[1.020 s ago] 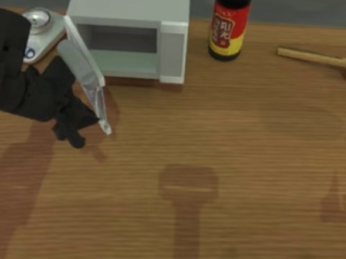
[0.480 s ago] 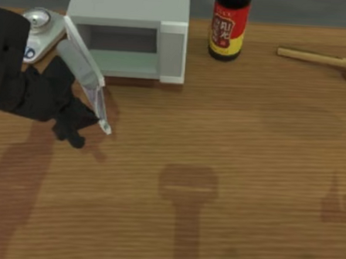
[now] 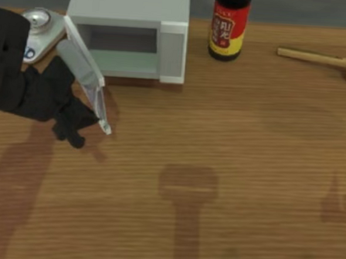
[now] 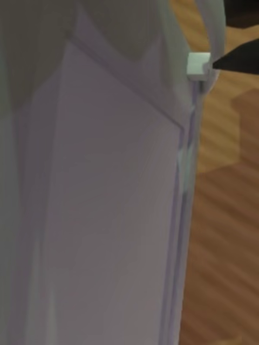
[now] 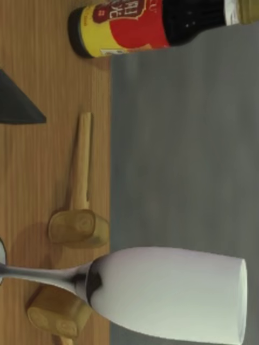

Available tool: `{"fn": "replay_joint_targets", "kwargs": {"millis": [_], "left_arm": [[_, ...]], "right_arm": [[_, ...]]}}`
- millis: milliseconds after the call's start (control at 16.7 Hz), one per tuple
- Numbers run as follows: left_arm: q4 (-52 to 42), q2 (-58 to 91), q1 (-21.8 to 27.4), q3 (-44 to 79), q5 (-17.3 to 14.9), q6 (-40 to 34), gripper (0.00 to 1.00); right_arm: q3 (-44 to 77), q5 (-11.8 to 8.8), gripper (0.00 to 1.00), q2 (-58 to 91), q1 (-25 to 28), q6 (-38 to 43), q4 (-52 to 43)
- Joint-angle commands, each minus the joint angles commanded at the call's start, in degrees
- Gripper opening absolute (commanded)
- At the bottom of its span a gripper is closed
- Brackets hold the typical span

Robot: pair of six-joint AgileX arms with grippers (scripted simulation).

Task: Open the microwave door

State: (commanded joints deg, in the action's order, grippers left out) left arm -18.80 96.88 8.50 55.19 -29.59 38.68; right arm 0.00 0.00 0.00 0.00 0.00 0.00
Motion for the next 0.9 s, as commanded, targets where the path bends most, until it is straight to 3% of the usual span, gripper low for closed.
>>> {"fn": "replay_joint_targets", "kwargs": {"millis": [900], "left_arm": [[-3.14, 0.64, -1.99, 1.11, -2.41, 5.18, 0.00]], "right_arm": [[0.00, 0.00, 1.00, 0.00, 0.00, 0.00, 0.00]]}}
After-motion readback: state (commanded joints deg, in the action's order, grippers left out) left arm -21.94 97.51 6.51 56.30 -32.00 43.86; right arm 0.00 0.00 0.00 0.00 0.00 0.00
